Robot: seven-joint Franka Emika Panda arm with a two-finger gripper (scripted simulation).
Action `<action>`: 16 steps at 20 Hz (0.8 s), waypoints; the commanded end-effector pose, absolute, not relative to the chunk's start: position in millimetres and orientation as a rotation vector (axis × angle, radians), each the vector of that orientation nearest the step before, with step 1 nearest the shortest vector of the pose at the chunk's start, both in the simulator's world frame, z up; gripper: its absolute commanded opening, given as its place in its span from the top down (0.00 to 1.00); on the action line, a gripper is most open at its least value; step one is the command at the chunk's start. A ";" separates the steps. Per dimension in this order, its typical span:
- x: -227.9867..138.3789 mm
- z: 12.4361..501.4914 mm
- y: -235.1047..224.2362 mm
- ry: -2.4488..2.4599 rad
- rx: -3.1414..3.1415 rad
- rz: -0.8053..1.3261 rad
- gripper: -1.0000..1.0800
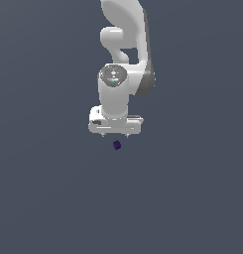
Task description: Pick up the object and move it to a goal position.
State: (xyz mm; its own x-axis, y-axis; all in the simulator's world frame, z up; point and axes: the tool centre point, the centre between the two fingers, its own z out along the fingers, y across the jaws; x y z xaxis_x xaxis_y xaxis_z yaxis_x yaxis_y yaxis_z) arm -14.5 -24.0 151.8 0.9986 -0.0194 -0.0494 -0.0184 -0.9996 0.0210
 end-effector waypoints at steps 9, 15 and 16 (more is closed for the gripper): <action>-7.8 160.9 -34.6 -0.010 3.123 -0.044 0.04; -4.8 166.6 -38.8 -0.017 3.123 -0.031 0.04; -5.0 165.8 -38.7 -0.015 3.123 -0.032 0.04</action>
State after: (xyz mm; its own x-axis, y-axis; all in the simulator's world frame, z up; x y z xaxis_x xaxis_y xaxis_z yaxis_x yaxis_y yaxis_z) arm -4.9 -39.0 166.1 0.9997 -0.0107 -0.0201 -0.0103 -0.9998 0.0185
